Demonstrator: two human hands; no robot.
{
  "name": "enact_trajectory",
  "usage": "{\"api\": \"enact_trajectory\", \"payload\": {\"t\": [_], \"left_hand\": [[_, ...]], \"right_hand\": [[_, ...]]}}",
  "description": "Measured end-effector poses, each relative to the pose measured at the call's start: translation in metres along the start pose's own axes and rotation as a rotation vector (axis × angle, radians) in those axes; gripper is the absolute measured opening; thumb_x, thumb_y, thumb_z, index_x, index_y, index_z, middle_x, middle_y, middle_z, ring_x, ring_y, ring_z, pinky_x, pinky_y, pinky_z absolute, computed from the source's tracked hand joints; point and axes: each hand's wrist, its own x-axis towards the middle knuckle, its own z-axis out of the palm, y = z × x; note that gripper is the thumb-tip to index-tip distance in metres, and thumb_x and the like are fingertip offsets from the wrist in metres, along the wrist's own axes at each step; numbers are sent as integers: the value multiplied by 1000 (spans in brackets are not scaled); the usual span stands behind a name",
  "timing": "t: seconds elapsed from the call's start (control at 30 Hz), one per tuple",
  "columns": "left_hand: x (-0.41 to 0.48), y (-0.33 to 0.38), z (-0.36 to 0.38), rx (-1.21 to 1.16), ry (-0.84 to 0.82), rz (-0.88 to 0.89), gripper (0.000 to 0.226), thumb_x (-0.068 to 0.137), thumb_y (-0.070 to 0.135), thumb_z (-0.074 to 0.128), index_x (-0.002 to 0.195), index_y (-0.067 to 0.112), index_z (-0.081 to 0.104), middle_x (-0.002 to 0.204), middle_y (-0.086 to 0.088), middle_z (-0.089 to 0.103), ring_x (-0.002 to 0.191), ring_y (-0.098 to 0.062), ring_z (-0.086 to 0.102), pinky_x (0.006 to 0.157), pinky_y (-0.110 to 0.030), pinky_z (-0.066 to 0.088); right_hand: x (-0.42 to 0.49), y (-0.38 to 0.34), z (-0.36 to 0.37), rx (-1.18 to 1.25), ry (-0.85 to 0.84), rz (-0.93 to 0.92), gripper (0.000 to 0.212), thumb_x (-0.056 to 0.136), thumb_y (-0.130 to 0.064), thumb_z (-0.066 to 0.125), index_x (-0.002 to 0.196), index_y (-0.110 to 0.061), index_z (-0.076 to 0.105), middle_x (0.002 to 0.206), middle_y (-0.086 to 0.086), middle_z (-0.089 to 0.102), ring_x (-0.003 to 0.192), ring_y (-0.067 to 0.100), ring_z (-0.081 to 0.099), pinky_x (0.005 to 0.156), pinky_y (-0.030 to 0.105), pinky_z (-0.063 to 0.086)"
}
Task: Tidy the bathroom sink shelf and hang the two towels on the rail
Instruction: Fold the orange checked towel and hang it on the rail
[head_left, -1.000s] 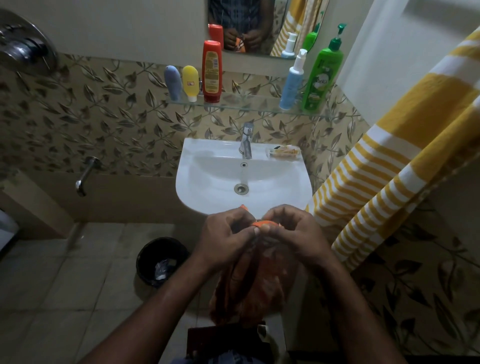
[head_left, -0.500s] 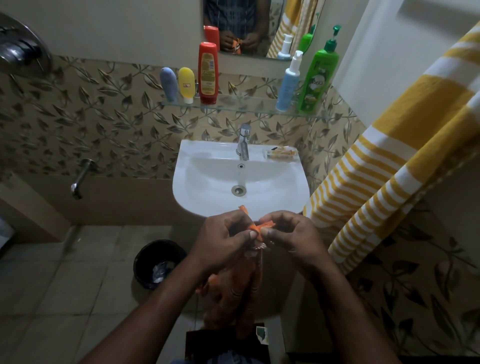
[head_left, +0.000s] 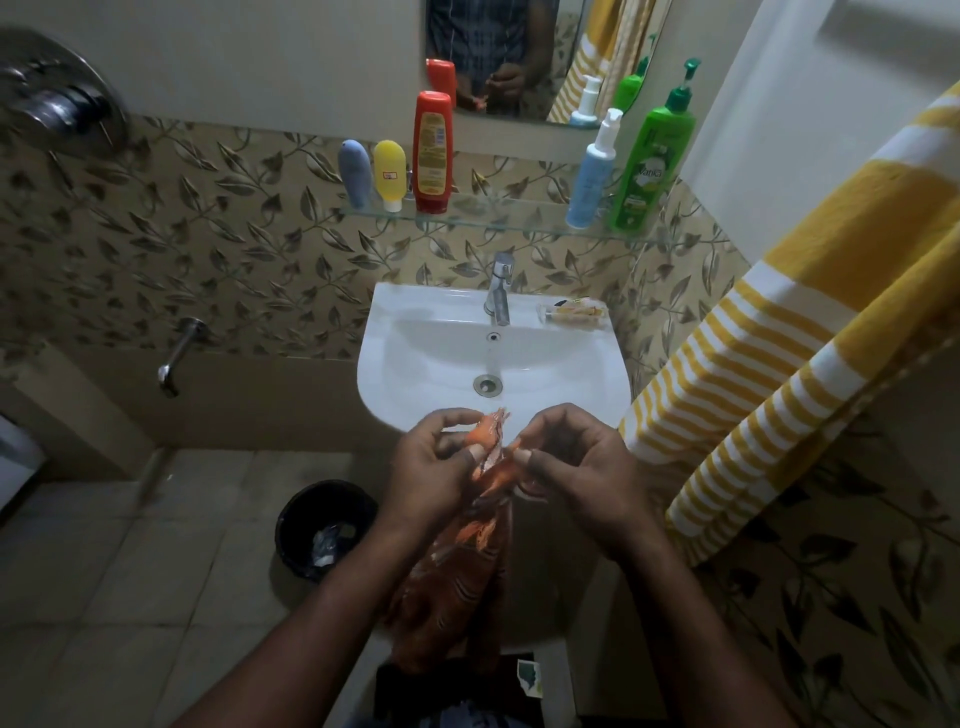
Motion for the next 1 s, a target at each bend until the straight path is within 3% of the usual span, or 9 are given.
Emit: {"api": "enact_trajectory", "payload": {"t": [0.13,0.33,0.43,0.63,0.8,1.0], "left_hand": [[0,5,-2,-32,65,-4,33,96,-4,68,120,19,64,94,-6,82,81,-19,80,59,-28,61],[7,-1,-3,-41,94,-19,30,88,-6,78,106,12,62,89,-11,81,79,-25,79,69,-36,63],[8,-2,-2,-44,92,6,27,86,-4,80,97,11,60,85,-14,78,79,-27,77,72,-39,62],[1,5,4,-50,-46,35,25,90,-9,72,90,10,56,71,-6,75,65,-19,72,57,-26,58],[-1,7,5,-94,-107,55,26,92,-9,71,88,11,54,85,-16,79,79,-30,76,70,-36,63],[-3,11,5,-88,-124,82,22,92,-5,73,92,9,55,91,-17,80,87,-30,79,76,-40,64]], "right_hand": [[-1,-3,5,-204,-47,-55,15,90,6,73,90,-8,66,86,13,73,75,26,72,69,39,61],[-1,3,11,-275,5,-65,30,90,4,70,81,-24,65,87,7,75,79,28,74,70,45,62],[-1,2,11,-238,-20,-58,24,91,2,72,84,-20,66,89,12,75,84,36,74,73,53,63],[2,-1,15,-236,15,-82,23,87,-4,75,82,-25,66,90,7,77,84,32,76,76,58,63],[6,-1,8,-223,150,-74,22,83,-10,81,84,-28,68,91,4,79,81,29,79,72,61,64],[5,-1,4,-202,196,-68,24,84,-7,85,87,-21,66,90,9,78,80,32,79,72,60,64]]}}
